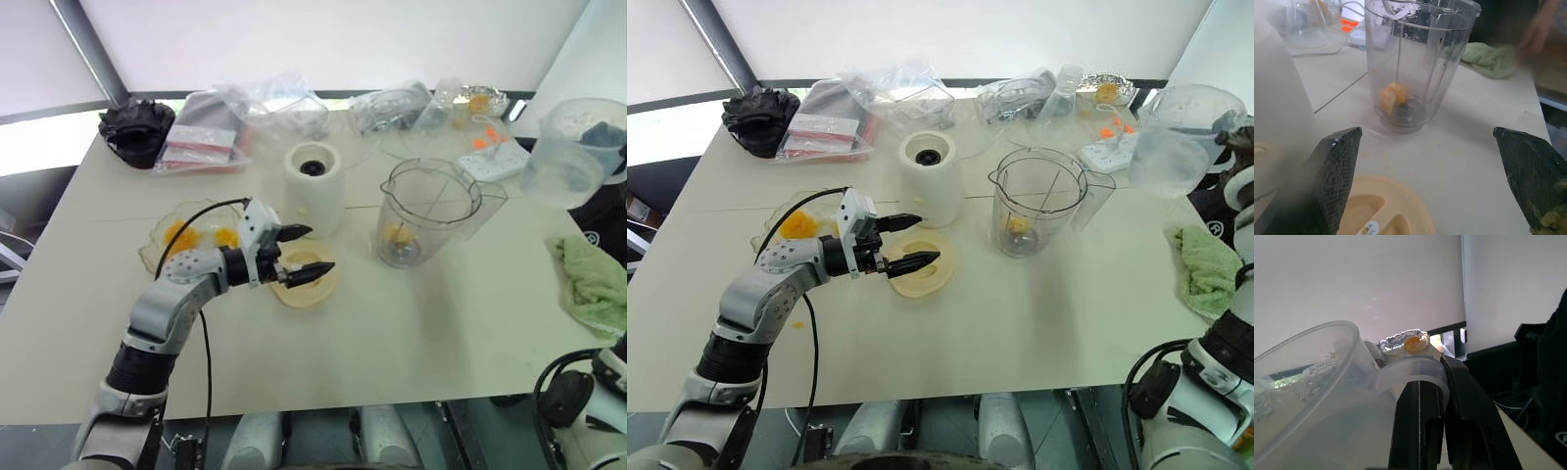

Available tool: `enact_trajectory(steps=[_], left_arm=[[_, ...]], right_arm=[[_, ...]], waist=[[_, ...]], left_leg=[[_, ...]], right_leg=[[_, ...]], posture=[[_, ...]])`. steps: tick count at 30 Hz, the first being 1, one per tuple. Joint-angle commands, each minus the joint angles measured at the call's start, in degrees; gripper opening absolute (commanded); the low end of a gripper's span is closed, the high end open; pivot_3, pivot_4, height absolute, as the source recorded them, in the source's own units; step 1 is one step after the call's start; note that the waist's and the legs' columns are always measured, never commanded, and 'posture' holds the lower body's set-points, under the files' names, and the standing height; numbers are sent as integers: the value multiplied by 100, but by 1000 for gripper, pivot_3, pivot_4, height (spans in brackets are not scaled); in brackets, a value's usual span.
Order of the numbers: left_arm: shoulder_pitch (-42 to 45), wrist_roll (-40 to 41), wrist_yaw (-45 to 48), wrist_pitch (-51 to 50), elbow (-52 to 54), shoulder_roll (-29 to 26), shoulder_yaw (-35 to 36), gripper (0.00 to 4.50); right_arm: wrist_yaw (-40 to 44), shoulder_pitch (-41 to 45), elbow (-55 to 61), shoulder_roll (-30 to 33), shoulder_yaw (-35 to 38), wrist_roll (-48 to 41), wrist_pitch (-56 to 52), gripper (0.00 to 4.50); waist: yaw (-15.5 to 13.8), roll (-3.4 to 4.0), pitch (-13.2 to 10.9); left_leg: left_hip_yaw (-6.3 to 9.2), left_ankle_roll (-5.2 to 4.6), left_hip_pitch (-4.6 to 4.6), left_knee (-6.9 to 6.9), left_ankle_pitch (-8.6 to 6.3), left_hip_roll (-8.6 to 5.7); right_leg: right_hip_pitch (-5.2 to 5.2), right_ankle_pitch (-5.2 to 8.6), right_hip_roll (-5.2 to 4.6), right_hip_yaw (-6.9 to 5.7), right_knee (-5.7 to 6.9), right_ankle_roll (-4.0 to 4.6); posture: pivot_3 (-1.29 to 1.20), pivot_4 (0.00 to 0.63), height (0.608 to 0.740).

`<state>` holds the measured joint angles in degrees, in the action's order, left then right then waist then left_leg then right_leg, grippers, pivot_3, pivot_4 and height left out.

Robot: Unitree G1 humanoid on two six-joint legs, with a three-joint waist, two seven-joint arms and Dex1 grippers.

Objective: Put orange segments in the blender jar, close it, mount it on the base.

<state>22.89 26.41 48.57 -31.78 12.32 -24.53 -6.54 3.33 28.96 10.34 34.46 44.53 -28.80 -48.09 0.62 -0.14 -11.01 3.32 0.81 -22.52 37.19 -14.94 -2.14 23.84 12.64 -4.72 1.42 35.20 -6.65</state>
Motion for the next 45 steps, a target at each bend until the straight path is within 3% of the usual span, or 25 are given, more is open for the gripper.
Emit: enact_trajectory(steps=[1, 14, 23, 35, 45], left_arm=[[116, 35, 65, 31, 95, -38, -1, 4500], [156, 38, 158, -101, 172, -250, 47, 4500], [89, 84, 146, -212, 316, -378, 78, 4500], [23, 125, 76, -324, 458, -422, 116, 4500], [46, 92, 18, -283, 423, -346, 68, 4500]], right_arm=[[27, -272, -386, -274, 377, 7, 781, 63], [105, -594, -2526, -867, 8, 494, 3564, 63], [173, -405, -3740, -932, -326, 540, 4672, 63], [146, -93, -4658, -973, -346, 325, 5273, 63], [154, -337, -4811, -1003, -419, 283, 5316, 63]], waist=[[7, 0, 0], [50, 24, 2], [52, 26, 1], [54, 25, 1], [54, 25, 1]], left_leg=[[-1, 0, 0, 0, 0, 0], [-17, 0, 12, 1, 0, -3], [-22, 0, 12, 1, 0, -2], [-21, 0, 12, 0, 1, -3], [-19, 0, 13, 1, 1, -3]], right_leg=[[0, 0, 0, 0, 0, 0], [1, -1, 8, 7, 16, -1], [1, 0, 8, 8, 16, -1], [1, 0, 7, 9, 15, 0], [-1, 0, 8, 9, 15, 0]], posture=[[0, 150, 740], [0, 150, 740], [0, 150, 740], [0, 150, 740], [0, 150, 740]])
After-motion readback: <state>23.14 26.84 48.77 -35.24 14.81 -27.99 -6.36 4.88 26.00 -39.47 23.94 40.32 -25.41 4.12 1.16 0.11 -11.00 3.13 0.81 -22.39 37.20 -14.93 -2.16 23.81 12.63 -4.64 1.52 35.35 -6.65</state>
